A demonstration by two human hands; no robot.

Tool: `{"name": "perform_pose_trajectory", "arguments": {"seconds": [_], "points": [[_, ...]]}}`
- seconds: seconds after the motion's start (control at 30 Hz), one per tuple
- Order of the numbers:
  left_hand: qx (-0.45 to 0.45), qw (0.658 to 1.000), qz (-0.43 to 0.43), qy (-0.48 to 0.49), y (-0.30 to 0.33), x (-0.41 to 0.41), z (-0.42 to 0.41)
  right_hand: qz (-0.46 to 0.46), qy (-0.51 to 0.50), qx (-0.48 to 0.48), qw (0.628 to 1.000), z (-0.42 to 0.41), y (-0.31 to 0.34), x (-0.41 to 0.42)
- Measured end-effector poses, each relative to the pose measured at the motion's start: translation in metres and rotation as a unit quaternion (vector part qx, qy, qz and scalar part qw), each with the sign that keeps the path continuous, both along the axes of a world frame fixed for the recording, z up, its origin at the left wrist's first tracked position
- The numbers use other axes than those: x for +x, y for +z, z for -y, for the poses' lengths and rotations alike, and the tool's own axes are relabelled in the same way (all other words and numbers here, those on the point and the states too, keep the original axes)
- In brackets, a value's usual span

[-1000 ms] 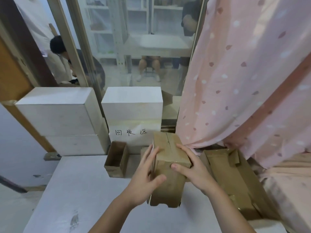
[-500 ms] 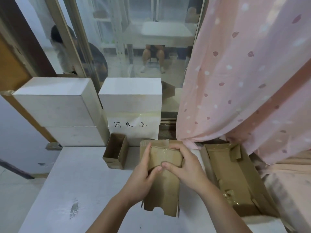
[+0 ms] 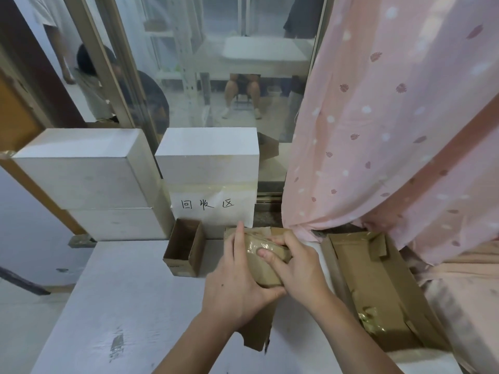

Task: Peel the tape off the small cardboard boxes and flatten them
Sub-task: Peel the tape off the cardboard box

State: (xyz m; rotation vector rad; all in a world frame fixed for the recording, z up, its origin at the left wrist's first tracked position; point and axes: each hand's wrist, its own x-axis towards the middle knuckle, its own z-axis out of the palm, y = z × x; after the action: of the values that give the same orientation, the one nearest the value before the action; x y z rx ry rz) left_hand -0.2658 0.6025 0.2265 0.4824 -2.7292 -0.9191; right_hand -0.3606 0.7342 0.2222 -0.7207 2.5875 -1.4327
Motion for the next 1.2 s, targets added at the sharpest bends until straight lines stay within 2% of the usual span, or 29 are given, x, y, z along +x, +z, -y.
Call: {"name": "perform_pose_trajectory", "arguments": {"seconds": [0.17,0.3,0.7,0.87,0.97,1.2], "points": [[-0.038,0.999,-0.004,-0.009,-0.001,-0.006,-0.002,-0.017,-0.039,-0.027,0.999,0.006,0.001,-0.002],[-0.023,1.000,-0.003,-0.001,-0.001,-0.008,0.003,0.022,0.029,0.035,0.999,0.008,0.008,-0.006],[-0.028,0.999,-0.012,-0.009,0.004,-0.005,0.006,-0.096,-0.042,0.026,0.994,0.018,0.008,-0.001],[-0.015,1.000,-0.011,0.007,0.005,-0.001,0.011,-0.032,0.013,0.035,0.999,0.020,0.015,-0.002],[-0.020,1.000,-0.015,0.002,0.006,-0.001,0.009,-0.062,0.003,0.075,0.995,0.023,0.018,0.000],[-0.023,1.000,-0.020,-0.002,0.011,0.002,0.004,-0.156,-0.021,0.052,0.986,0.025,0.010,-0.002]]}}
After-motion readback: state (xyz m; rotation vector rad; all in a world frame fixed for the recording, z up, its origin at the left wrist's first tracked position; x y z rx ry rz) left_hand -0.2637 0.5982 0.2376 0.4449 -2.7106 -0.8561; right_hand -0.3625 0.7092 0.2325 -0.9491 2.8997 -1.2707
